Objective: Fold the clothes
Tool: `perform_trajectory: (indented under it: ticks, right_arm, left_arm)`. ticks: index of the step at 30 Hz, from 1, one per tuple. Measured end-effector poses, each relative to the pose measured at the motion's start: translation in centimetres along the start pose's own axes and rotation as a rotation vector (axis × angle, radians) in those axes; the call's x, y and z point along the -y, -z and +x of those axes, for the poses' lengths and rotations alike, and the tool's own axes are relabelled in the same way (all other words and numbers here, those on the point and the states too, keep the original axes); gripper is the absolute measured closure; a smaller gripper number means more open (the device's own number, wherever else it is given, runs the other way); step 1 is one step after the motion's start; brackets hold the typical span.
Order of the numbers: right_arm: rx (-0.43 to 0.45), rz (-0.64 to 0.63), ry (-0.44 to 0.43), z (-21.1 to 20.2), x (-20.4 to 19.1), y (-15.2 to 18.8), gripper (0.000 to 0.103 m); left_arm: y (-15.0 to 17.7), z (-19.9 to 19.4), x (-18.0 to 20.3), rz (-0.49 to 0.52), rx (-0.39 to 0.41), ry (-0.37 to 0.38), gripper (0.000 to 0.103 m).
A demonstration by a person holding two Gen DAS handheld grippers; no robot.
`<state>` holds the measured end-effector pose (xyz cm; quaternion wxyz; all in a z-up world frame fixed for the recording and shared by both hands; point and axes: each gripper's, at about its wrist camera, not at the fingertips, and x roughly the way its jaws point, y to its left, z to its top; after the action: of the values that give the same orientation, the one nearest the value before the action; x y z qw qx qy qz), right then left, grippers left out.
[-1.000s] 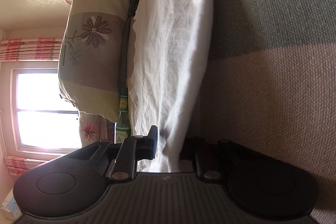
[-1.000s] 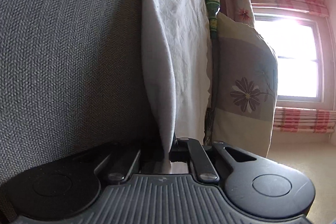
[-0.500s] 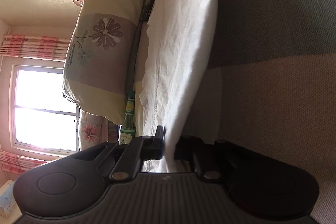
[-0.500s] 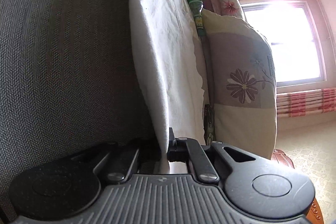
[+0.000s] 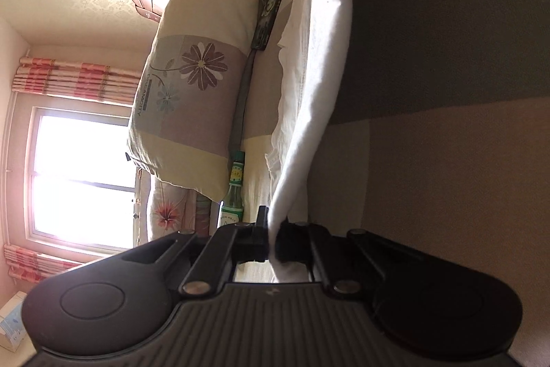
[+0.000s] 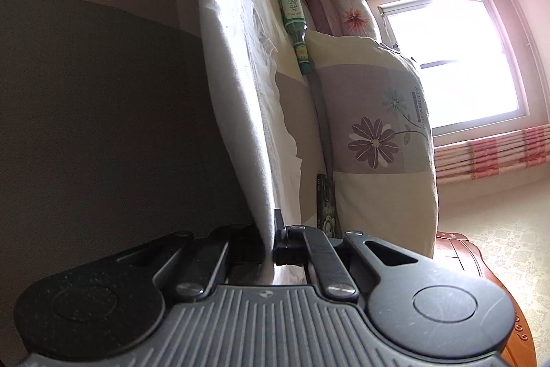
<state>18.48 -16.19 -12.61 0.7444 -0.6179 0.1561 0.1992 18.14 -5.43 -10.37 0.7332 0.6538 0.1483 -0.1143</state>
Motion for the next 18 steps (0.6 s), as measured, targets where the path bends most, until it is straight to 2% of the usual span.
perform_trajectory:
  ticks: [10,18]
  right_arm:
    - [0.004,-0.034,-0.078,-10.4,-4.7,0.3,0.097]
    - [-0.006,-0.006,-0.154,-15.6,-7.7,0.6,0.097]
  left_arm:
    - [1.1,-9.3,3.6,0.032,0.024,0.075,0.102]
    - [1.8,-14.6,6.2,0.026,0.010,0.118,0.102]
